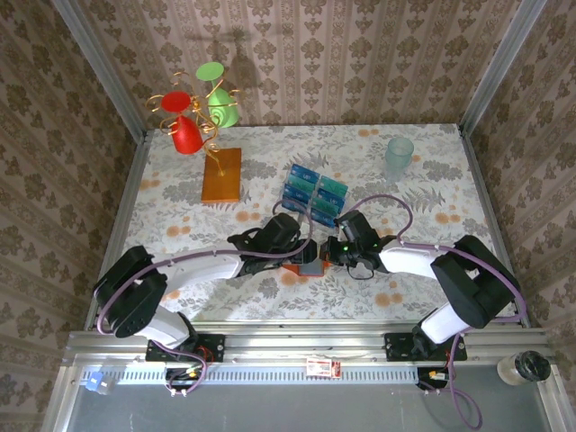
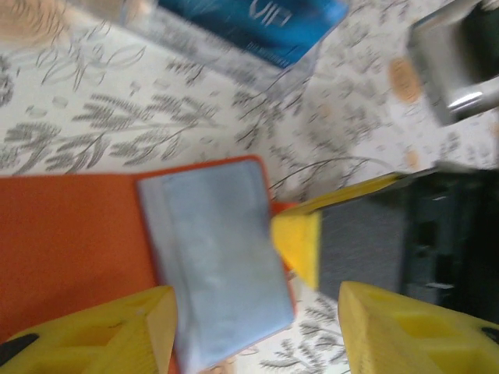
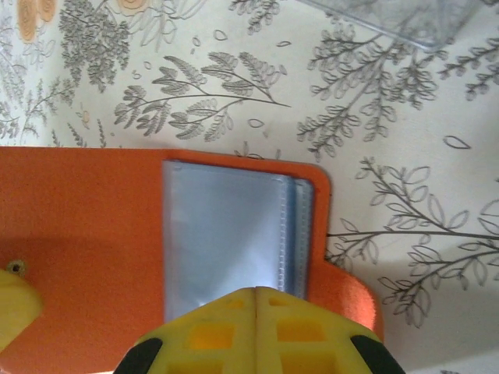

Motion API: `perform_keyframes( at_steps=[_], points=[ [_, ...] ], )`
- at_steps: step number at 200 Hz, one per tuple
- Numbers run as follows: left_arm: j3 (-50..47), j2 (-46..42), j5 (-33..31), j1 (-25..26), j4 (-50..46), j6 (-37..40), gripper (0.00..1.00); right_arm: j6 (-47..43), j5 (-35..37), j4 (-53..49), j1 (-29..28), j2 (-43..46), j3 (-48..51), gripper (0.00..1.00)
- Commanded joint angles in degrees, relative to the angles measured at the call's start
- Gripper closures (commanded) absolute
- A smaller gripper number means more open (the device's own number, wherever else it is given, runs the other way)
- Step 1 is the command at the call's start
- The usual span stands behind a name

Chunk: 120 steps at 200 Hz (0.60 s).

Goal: Put the credit cards into the card holder

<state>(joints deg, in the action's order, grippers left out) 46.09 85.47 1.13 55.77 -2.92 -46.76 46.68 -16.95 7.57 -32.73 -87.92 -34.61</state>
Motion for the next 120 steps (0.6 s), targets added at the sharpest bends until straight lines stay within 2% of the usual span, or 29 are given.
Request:
perform_keyframes(
  at_steps=[1, 40, 120],
  points=[
    [-2.0, 0.6, -0.2, -1.4, 2.2, -0.3, 0.42, 0.7, 1.0, 1.2, 0.6, -0.9, 1.4, 1.00],
    [-4.1, 2.4, 0.9, -3.9, 3.2, 2.5, 0.42, 1.1, 1.4, 1.5, 0.8, -0.4, 2.4, 1.00],
    [-4.3, 4.2, -3.2, -2.7, 2.1, 10.3, 0.42, 0.8, 1.0, 0.3, 0.8, -0.3, -0.1, 1.00]
  ],
)
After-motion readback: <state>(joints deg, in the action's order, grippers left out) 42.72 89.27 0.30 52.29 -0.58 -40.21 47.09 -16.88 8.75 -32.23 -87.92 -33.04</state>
